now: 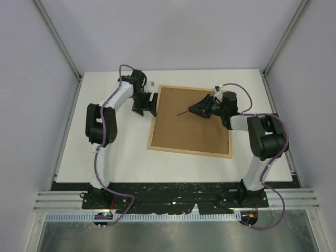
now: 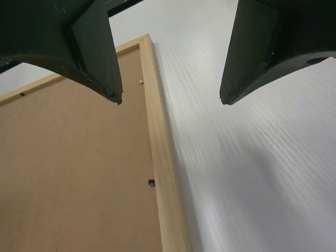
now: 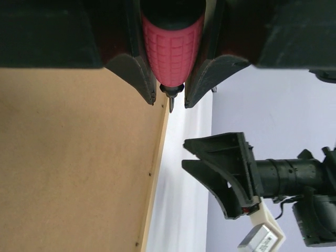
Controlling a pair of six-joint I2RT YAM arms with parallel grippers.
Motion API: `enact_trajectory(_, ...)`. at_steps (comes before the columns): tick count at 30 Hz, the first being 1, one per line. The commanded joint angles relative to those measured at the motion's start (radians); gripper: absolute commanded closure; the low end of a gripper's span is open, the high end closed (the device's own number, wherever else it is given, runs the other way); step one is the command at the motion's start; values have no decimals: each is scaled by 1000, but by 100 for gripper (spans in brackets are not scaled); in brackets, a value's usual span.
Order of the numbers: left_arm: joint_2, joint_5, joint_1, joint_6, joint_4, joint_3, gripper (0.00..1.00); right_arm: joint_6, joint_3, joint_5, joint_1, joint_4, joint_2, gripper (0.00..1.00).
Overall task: Take the photo out of the frame
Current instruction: Adjust the photo frame at the center of the board.
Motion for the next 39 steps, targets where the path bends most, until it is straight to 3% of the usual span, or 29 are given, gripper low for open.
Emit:
enact_trajectory(1,57,-89,-13,-75,-8,92,22,105,51,-12,3,182,8,92)
enact_trajectory(11,104,-101,-68,-124,-7,108,34,117,35,5,24,236,35,92)
enact_trajectory(16,106,-149,-98,-141,-4,82,58,56,9,18,65,237,0,92)
enact_trajectory(19,98,-167,-107,-143,1,54,67,14,1,21,79,219,-25,92)
enact_trajectory(27,49,-229,-113,-156,27,-44,65,-65,3,25,88,145,-77,92)
enact_trajectory(28,44,-223,-113,-161,28,-58,71,-67,-2,25,90,139,-78,92)
enact_trajectory(31,25,-207,-121,-196,53,-102,100,-66,-11,44,98,132,-78,92)
enact_trajectory(39,-57,-238,-144,-310,122,-230,100,-90,-12,94,150,127,-38,92)
